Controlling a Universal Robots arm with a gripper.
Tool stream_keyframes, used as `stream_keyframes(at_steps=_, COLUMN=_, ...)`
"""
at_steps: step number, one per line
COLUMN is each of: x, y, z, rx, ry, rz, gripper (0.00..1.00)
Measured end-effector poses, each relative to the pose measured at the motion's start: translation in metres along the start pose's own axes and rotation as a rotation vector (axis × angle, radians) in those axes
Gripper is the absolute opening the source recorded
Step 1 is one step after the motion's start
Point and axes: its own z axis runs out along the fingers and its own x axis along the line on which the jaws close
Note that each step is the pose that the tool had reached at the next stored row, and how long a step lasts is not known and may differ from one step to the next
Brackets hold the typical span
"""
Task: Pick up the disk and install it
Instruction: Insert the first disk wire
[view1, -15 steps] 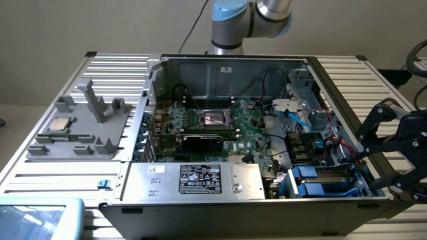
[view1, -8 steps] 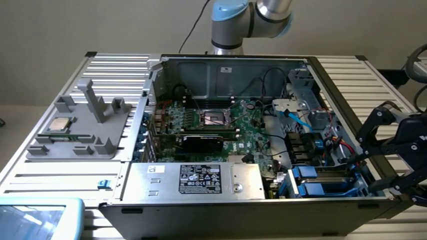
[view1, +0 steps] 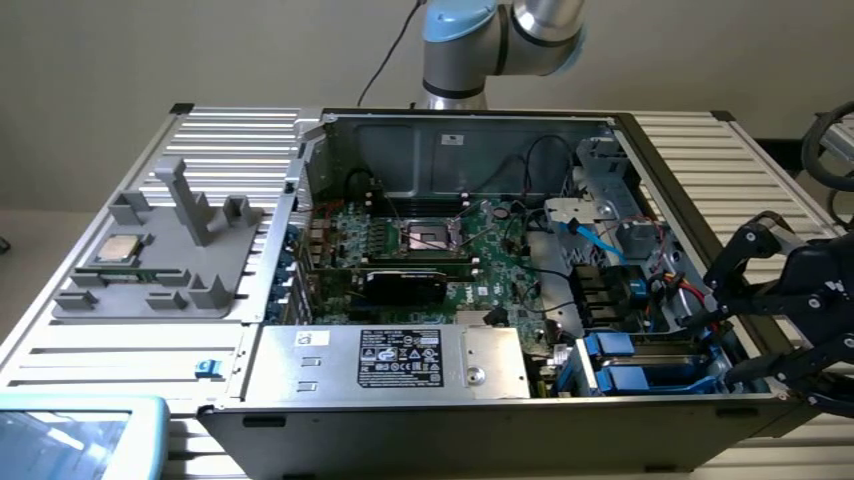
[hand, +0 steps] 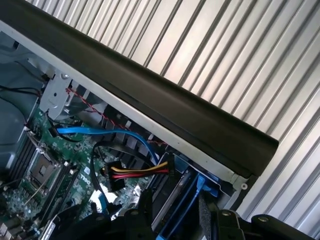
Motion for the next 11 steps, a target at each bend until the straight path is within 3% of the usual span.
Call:
stream_keyframes(at_steps=1, x=-0.0005, y=0.0002, z=0.0009, rx=-0.0014, ry=0.0024, rz=0.0, gripper=0.5)
stream_keyframes(at_steps=4, x=-0.0012, y=0.0008, z=0.0024, rx=-0.0093, ry=0.0169, rz=-0.002, gripper=0.48)
stream_keyframes(at_steps=6, x=-0.0017, y=0.0016, z=0.0028, rx=-0.0112, ry=0.0205, rz=-0.003, gripper=0.48)
stream_keyframes(at_steps=7, x=-0.0021, y=0.0021, z=0.0031, rx=-0.0117, ry=0.0214, rz=-0.003, gripper=0.4)
stream_keyframes(at_steps=11, x=-0.0045, y=0.0036, z=0.007, rx=-0.0156, ry=0.0286, rz=-0.004, gripper=0.4)
